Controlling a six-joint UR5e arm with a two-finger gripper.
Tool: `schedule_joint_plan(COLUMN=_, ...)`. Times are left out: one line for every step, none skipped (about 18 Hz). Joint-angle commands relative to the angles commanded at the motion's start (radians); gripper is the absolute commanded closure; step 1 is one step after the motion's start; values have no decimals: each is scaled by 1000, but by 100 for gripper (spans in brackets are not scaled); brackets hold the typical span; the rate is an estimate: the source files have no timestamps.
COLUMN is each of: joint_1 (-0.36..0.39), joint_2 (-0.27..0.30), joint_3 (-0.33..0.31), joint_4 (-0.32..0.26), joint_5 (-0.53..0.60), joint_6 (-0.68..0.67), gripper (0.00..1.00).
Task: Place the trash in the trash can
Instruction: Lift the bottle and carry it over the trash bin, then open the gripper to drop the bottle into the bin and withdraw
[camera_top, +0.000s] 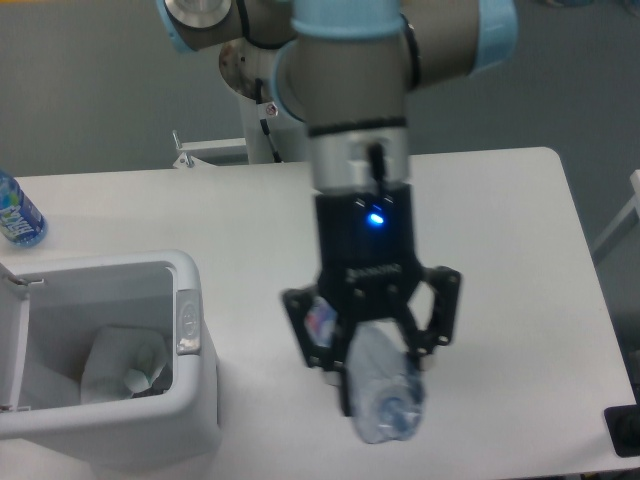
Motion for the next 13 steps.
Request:
schedule_joint_plan(joint_1=-20, joint_2=0, joint_3=0, joint_4=14, joint_5=0, joint_6=0, gripper=40)
schedule_joint_plan(joint_1=-46, joint_2=3, joint_3=0, joint_4=16, joint_5=0, joint_6=-2, gripper=40)
schedule_joint_plan(joint_1=-72, joint_2=5, joint_3=-3, joint_4=16, joint_5=0, joint_6=0, gripper=40)
schedule_joint_plan(joint_1=-90, joint_2=5, joint_3=-12, joint_4=16, joint_5=0, joint_6=0, gripper=40)
schedule_joint_plan(joint_1=-106, joint_2=3, joint_3=-21, joint_4=16, joint_5=0, joint_6=0, gripper=40)
schedule_joint_plan(joint_1=-127, joint_2=0, joint_3=-23, joint_4=14, joint_5=0, joint_6=0, gripper=40)
schedule_joint_plan(joint_1=-153, joint_2=-5, joint_3=-25, joint_4=14, joint_5=0, joint_6=0, gripper=40)
schedule_joint_plan(joint_1=-176, joint_2=-8, joint_3=-34, joint_4=14, joint_5=0, joint_6=0, gripper=40)
schedule_joint_plan(joint_1=-198, joint_2=-5, joint_3=-44, joint_4=14, joint_5=0, joint_6=0, gripper=40)
schedule_joint_plan(joint_1=-218, joint_2=-3, joint_3=-54, joint_4=14, joint_5=0, joint_6=0, gripper=40)
schedule_joint_plan(joint_1=-236, joint_2=0, joint_3=-64, joint_4=14, joint_5=0, joint_6=2, gripper=39)
schedule_joint_plan(joint_1=-239, joint_2=0, joint_3=-69, joint_4=14, joint_5=0, joint_6=5, gripper=23)
schedule_joint_plan(joint_1=-239, joint_2=0, joint_3=-77, joint_4=13, joint_5=2, joint_6=8, gripper=0)
